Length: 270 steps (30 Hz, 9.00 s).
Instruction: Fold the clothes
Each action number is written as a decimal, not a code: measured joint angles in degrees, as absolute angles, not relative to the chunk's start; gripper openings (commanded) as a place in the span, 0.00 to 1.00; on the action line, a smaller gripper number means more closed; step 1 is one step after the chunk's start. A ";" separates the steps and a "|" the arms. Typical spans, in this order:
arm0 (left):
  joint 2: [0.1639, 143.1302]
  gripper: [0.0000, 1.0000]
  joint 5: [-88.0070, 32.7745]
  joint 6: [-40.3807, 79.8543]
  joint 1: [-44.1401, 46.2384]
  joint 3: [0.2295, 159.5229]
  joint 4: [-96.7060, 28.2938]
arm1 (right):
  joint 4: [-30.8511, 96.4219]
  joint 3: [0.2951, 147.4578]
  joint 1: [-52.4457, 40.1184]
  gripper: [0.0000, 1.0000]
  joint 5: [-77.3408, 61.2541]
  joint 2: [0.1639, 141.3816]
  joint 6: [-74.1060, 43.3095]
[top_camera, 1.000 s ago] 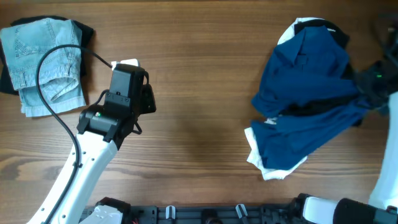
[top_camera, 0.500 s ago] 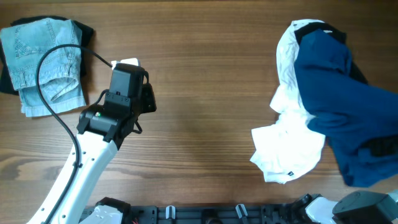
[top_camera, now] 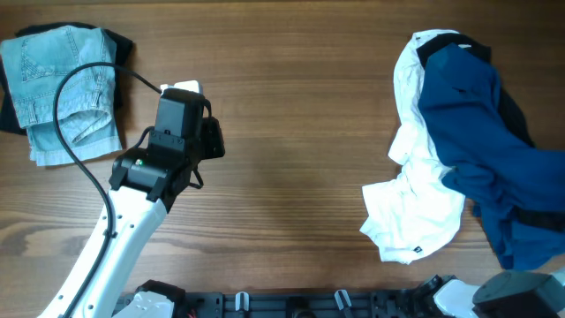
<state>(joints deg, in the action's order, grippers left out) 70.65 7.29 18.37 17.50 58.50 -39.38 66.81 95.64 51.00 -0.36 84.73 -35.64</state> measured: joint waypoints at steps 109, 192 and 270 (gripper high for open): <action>73.19 0.22 1.50 20.12 17.50 58.50 -38.52 | 87.92 107.79 25.43 1.00 -2.74 103.81 -23.53; 79.33 0.28 -6.81 20.05 22.57 58.50 -35.51 | 64.66 76.64 65.41 0.75 -12.05 102.04 -20.67; 79.33 0.23 -7.40 20.53 22.57 58.50 -36.88 | 82.26 101.78 8.75 0.04 4.19 86.35 -17.17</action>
